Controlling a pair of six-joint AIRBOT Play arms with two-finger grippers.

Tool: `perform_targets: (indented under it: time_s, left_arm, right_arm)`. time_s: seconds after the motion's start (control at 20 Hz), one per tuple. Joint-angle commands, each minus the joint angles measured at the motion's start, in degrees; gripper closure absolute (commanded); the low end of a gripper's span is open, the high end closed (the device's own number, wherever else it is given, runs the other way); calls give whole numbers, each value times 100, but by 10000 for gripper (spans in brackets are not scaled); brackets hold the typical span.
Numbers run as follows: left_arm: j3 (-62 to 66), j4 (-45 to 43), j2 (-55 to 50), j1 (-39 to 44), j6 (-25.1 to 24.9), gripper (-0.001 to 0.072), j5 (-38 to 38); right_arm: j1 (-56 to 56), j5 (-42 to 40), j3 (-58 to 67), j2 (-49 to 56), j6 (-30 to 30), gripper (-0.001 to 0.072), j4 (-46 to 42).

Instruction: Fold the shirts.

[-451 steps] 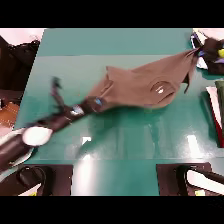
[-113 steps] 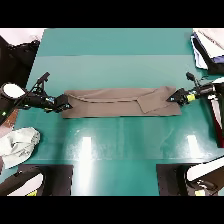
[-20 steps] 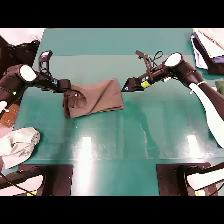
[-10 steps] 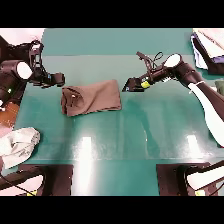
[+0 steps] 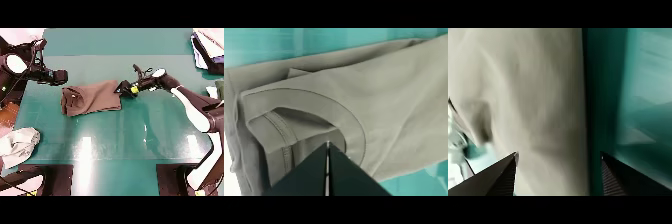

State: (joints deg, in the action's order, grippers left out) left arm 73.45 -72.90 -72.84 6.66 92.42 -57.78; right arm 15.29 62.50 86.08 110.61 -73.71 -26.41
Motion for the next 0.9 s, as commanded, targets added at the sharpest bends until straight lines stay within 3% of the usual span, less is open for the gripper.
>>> perform_targets:
  time_s: [0.0, 0.1, 0.15, 0.2, 0.3, 0.5, 0.7, 0.85]
  left_arm:
    - [11, 146, 4, 2, -142, 684, -31]
    - [11, 146, 4, 2, -142, 684, -31]
    - [11, 146, 4, 2, -142, 684, -35]
    - [11, 146, 4, 2, -142, 683, -44]
    - [11, 146, 4, 2, -142, 684, -138]
    - [11, 144, 4, 2, -251, 684, -457]
    - [11, 146, 4, 2, -284, 684, -719]
    - [11, 278, 4, 2, -284, 684, -787]
  right_arm:
    - [422, -557, 0, 240, 111, 119, 546]
    - [669, -761, 2, 317, 302, 127, 745]
    - [772, -938, 2, 323, 334, 196, 739]
    - [841, -1084, 13, 319, 422, 326, 754]
    - [898, -1036, 258, 317, 981, 692, 728]
    - [472, -227, 1073, -20, 1038, 695, 560]
    - [-675, 562, 1248, -1228, 208, 696, -986]
    - [-1823, 1327, 1248, -2072, 57, 696, -1757]
